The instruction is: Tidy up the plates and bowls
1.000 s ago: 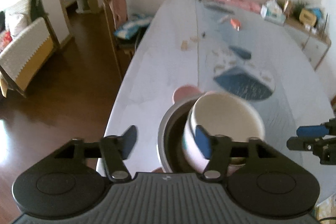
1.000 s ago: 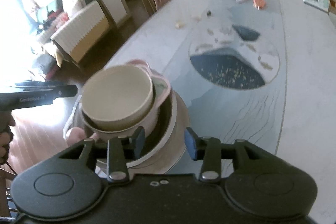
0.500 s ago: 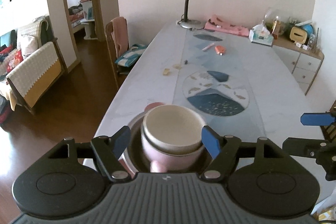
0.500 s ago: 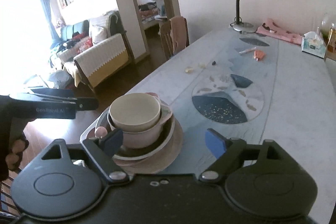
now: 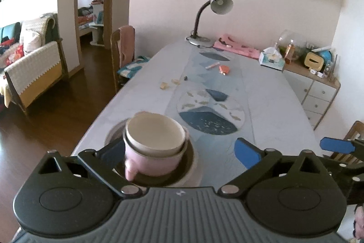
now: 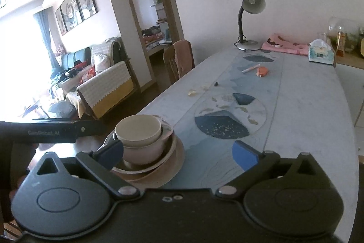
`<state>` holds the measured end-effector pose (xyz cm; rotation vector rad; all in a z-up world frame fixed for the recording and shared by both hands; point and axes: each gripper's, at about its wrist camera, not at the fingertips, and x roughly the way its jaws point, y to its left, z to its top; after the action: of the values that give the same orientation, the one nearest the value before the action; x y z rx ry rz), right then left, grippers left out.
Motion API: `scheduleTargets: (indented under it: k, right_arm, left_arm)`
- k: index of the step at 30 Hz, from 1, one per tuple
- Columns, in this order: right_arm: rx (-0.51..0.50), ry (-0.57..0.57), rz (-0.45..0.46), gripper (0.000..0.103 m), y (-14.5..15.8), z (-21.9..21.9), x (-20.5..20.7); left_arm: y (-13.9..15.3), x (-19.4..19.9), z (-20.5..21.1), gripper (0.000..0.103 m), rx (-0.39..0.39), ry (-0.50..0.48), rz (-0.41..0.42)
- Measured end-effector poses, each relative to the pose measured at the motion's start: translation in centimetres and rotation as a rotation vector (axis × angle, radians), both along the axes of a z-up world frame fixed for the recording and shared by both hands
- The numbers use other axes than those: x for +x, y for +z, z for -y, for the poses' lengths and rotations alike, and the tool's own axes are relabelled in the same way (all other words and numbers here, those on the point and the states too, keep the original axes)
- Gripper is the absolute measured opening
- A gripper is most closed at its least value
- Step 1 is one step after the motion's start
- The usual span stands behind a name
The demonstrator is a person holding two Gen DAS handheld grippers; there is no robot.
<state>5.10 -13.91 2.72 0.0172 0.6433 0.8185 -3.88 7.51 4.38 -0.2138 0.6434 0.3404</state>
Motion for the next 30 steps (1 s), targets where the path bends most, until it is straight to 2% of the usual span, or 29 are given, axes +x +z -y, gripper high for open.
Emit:
scheduleTargets:
  k: [8,19,30]
  right_arm:
    - [-0.013,-0.03,-0.011,0.103,0.1,1.2,-1.1]
    - [-0.018,-0.092,-0.063,0.103,-0.2,2.5,-1.6]
    - [-0.019,-0.109,-0.071,0.103,-0.3,2.9,-1.3]
  left_arm:
    - [-0.5,-0.8,1.8,0.103,-0.037,-0.014,-0.015]
    - [-0.2,-1.7,3.1,0.103,-0.027,-0.016,-0.017]
    - [-0.3,-1.6,3.6,0.103,-0.043,-0.02,-0.027]
